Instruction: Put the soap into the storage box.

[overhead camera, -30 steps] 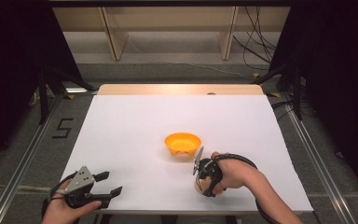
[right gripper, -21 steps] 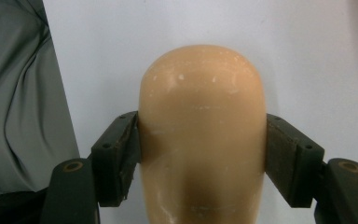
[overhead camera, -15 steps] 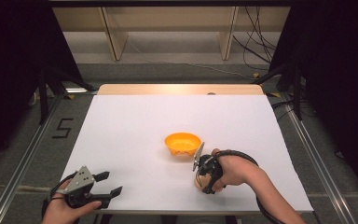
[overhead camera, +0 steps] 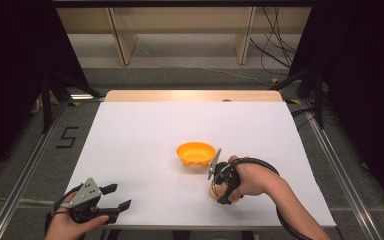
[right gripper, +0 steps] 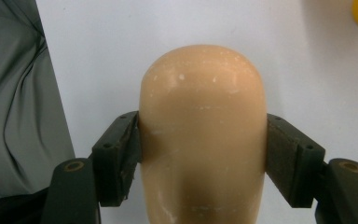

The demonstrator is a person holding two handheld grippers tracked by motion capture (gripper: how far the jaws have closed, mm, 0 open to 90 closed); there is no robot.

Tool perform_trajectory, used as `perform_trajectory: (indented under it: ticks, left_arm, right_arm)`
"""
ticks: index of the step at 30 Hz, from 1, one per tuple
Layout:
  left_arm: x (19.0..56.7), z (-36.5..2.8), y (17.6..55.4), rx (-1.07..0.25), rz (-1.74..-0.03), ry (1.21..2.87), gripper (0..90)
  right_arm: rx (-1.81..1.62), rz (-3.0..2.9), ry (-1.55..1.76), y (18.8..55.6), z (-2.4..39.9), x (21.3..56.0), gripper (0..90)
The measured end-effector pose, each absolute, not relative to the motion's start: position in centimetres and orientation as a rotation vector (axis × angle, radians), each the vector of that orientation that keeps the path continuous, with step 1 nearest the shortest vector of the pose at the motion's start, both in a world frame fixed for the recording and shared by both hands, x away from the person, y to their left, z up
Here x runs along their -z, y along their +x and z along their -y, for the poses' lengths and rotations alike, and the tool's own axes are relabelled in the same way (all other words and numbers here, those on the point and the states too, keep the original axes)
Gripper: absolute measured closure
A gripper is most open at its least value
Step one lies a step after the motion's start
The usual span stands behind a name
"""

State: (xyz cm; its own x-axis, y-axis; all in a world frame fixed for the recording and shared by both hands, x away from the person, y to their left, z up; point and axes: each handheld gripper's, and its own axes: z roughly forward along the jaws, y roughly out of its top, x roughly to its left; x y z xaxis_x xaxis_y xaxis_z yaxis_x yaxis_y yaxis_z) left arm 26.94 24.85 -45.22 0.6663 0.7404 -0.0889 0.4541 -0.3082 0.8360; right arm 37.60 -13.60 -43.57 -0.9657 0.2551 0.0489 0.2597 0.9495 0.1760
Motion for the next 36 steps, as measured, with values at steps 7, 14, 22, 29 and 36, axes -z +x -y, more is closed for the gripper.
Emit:
perform_trajectory:
  ticks: [7, 14, 22, 29, 36]
  left_arm:
    - [45.2, -24.8, 27.1, -0.396, -0.901, 1.96, 26.9]
    - [45.3, -24.7, 27.1, -0.404, -0.902, 1.95, 26.9]
    - [45.3, -24.8, 27.0, -0.394, -0.9, 1.958, 26.9]
    - [45.1, -24.9, 27.0, -0.405, -0.903, 1.969, 26.9]
    - [45.1, -24.9, 27.0, -0.409, -0.903, 1.974, 26.9]
  right_arm:
    - [0.303, 3.078, -0.393, 38.0, 13.6, 42.8, 34.0]
    - [0.292, 3.106, -0.394, 38.4, 13.9, 42.5, 34.0]
    - [0.292, 3.106, -0.451, 38.5, 13.9, 41.9, 34.0]
    - [0.287, 3.107, -0.463, 38.9, 13.9, 41.4, 34.0]
    - [0.331, 3.129, -0.448, 39.2, 13.8, 41.2, 34.0]
